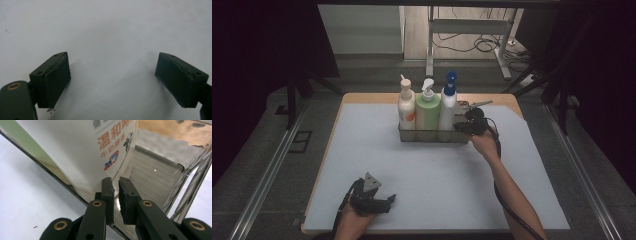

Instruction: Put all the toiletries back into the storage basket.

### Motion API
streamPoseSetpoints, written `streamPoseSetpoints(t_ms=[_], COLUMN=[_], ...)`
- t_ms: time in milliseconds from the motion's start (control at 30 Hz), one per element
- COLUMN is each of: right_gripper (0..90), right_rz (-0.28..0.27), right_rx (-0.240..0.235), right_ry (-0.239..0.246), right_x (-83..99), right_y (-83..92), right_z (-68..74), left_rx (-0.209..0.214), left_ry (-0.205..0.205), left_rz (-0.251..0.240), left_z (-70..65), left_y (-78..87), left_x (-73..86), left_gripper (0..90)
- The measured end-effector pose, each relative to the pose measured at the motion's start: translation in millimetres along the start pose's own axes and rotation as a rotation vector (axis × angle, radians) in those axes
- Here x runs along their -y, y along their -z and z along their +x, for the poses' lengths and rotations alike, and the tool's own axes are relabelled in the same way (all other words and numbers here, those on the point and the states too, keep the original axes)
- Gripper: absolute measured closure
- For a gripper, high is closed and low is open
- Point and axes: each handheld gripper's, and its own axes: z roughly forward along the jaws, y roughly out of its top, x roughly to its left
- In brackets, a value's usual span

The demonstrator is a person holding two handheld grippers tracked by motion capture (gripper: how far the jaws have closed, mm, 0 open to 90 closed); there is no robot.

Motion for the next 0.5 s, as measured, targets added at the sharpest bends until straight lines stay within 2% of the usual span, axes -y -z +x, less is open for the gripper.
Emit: streamPoseSetpoints(t_ms=[367,500], right_gripper=[73.5,68.2], right_rz=[-0.022,-0.023], right_rx=[-0.003,0.005], right_ry=[0.015,0.017], right_x=[-1.4,-1.5], right_y=[9.5,12.9], right_z=[1.9,2.9], left_rx=[0.001,0.001], left_ry=[0.002,0.002], left_rz=[-0.002,-0.002], left_z=[-0.2,-0.2], left_y=[-0.1,-0.1], left_x=[0.1,0.1], left_gripper=[12.3,12.3])
